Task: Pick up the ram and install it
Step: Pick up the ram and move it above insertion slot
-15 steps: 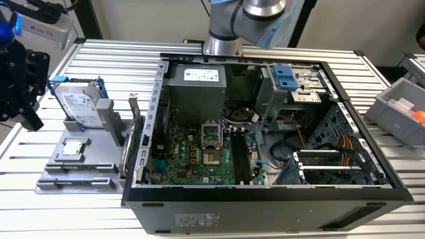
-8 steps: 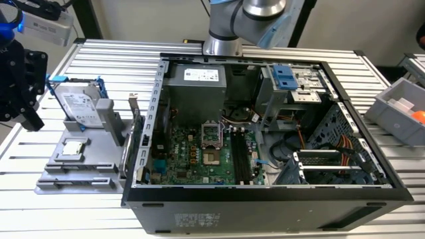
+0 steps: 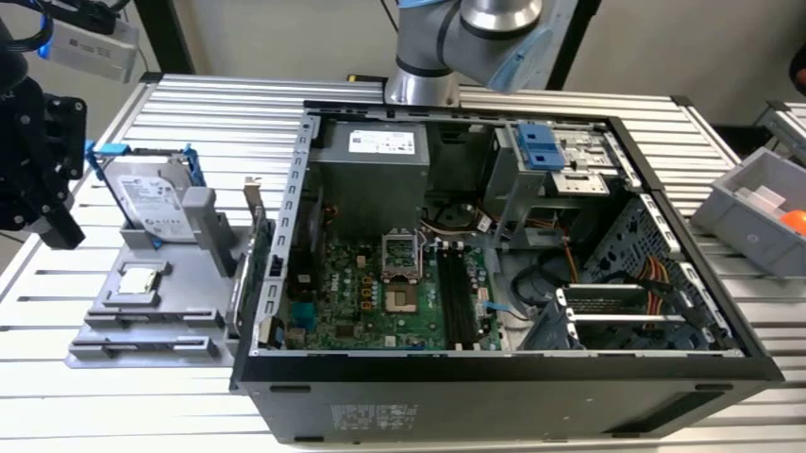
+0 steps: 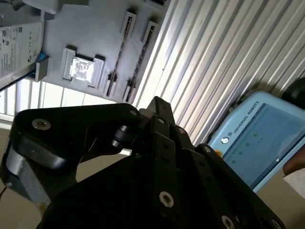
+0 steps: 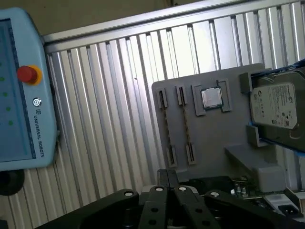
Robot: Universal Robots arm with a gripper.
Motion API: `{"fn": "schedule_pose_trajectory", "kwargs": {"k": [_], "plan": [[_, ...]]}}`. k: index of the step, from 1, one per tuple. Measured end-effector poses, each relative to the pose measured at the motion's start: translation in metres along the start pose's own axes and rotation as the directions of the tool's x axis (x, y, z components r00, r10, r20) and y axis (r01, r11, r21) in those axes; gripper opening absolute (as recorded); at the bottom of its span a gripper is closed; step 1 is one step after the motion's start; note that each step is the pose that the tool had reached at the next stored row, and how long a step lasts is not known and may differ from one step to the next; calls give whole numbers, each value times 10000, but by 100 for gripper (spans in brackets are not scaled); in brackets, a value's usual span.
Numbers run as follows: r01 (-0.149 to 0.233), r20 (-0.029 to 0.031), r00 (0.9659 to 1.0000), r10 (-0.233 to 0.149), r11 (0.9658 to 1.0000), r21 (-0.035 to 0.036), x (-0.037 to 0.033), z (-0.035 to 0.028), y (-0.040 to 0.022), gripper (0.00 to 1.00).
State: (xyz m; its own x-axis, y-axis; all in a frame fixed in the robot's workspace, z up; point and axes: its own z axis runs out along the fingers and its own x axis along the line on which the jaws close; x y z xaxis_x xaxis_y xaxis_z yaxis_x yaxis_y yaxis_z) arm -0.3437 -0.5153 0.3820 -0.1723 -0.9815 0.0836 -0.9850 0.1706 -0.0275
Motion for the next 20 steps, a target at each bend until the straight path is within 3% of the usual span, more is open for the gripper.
{"fn": "schedule_pose_trajectory", "kwargs": {"k": [5, 10, 15, 20], "plan": [[462, -45, 9989, -462, 9989, 46, -2, -1, 1, 0], [939, -80, 9956, -938, 9955, 93, -3, 0, 2, 0], [1421, -111, 9898, -1419, 9898, 138, -5, 0, 2, 0], [1916, -137, 9814, -1914, 9813, 182, -5, -1, 2, 0]]}}
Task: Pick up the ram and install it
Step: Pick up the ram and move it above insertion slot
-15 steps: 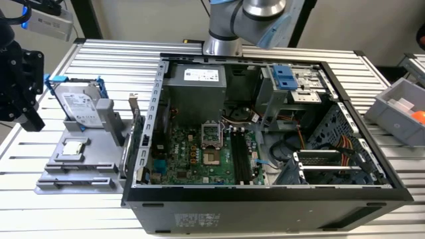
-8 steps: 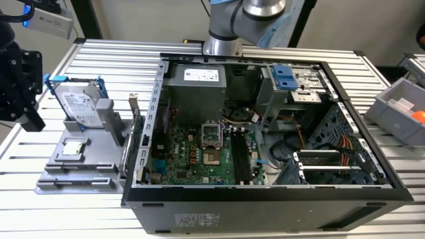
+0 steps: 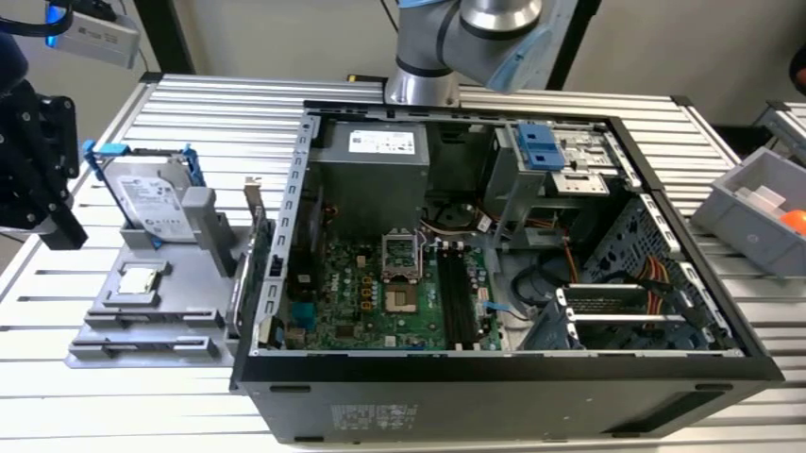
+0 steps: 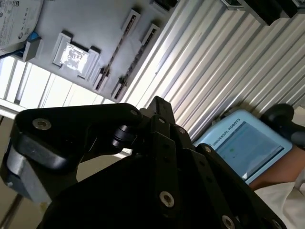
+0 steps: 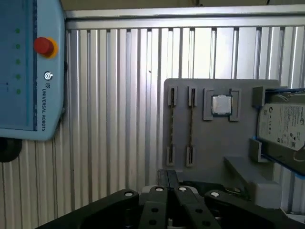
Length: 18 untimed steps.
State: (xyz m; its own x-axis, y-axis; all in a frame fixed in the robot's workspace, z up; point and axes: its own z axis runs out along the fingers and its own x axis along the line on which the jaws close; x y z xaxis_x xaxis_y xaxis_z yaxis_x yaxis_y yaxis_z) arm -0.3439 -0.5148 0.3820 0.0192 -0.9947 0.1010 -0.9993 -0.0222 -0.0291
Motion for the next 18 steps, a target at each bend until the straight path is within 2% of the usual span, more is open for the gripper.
{"fn": "schedule_pose_trajectory", "kwargs": {"k": [4, 8, 9, 12, 14, 15, 16, 18], "plan": [[374, -4, 9993, -374, 9993, 36, 0, -1, 0, 0], [383, 2, 9993, -383, 9993, 38, 0, -1, 1, 0], [378, 101, 9992, -379, 9993, 42, 0, -1, 4, 0], [347, 606, 9975, -351, 9994, 68, 0, -1, 6, 0], [330, 955, 9949, -336, 9994, 80, 2, 0, 7, 0], [323, 1067, 9938, -328, 9995, 62, 5, 0, 7, 0], [326, 1109, 9933, -320, 9995, -37, 9, 1, 7, 0], [360, 1134, 9931, -314, 9986, -387, 19, 1, 7, 0]]}}
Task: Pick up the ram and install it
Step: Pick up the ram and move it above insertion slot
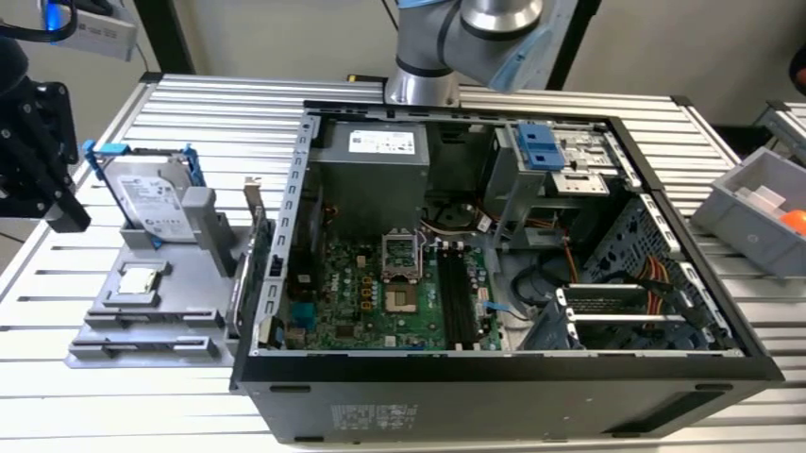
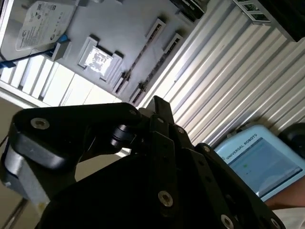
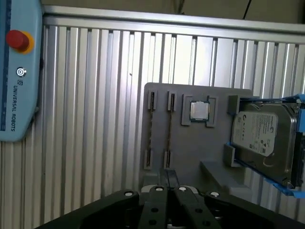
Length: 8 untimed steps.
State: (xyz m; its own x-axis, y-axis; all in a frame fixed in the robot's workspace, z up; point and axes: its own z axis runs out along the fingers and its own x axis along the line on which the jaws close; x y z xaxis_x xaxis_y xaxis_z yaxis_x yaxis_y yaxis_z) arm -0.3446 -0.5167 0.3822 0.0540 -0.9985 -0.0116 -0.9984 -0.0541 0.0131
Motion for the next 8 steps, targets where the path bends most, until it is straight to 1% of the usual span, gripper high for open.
{"fn": "schedule_pose_trajectory", "kwargs": {"k": [1, 2, 3, 5, 6, 7, 8], "plan": [[-3, 15, 10000, 3, 9999, -137, 3, 2, 1, 0], [-1, 35, 10000, 2, 9999, -160, 4, 1, 2, 0], [0, 98, 10000, 2, 9999, -158, 4, 1, 1, 0], [10, 442, 9990, -4, 9999, -139, 6, 0, 1, 0], [14, 581, 9983, -6, 9999, -130, 8, 1, 1, 0], [15, 602, 9982, -7, 9999, -128, 7, 1, 1, 0], [14, 603, 9982, -6, 9999, -129, 7, 1, 1, 0]]}}
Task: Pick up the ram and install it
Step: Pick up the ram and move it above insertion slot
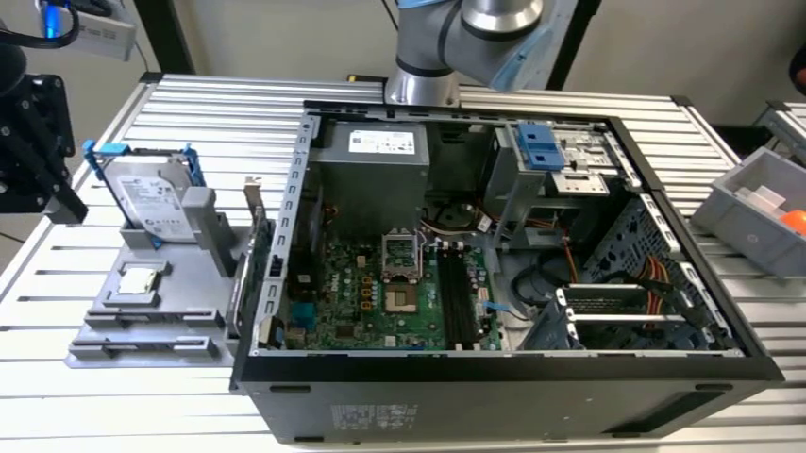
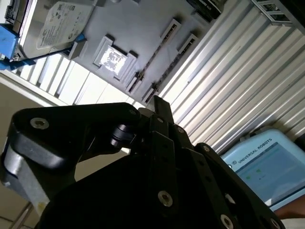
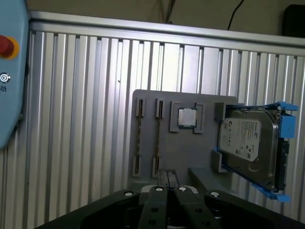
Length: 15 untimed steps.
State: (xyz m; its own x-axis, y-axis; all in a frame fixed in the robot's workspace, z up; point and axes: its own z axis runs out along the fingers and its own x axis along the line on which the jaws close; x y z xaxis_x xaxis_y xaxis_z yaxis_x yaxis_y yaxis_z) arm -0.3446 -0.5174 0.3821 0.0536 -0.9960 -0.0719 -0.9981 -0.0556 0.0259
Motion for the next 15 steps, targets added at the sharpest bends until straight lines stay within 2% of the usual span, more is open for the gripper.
{"fn": "schedule_pose_trajectory", "kwargs": {"k": [5, 6, 15], "plan": [[1, 7, 10000, -1, 10000, 0, 1, 0, 0, 0], [1, 8, 10000, -1, 10000, 0, 1, 0, 0, 100], [1, 19, 10000, -1, 10000, 1, 1, 0, 0, 100]]}}
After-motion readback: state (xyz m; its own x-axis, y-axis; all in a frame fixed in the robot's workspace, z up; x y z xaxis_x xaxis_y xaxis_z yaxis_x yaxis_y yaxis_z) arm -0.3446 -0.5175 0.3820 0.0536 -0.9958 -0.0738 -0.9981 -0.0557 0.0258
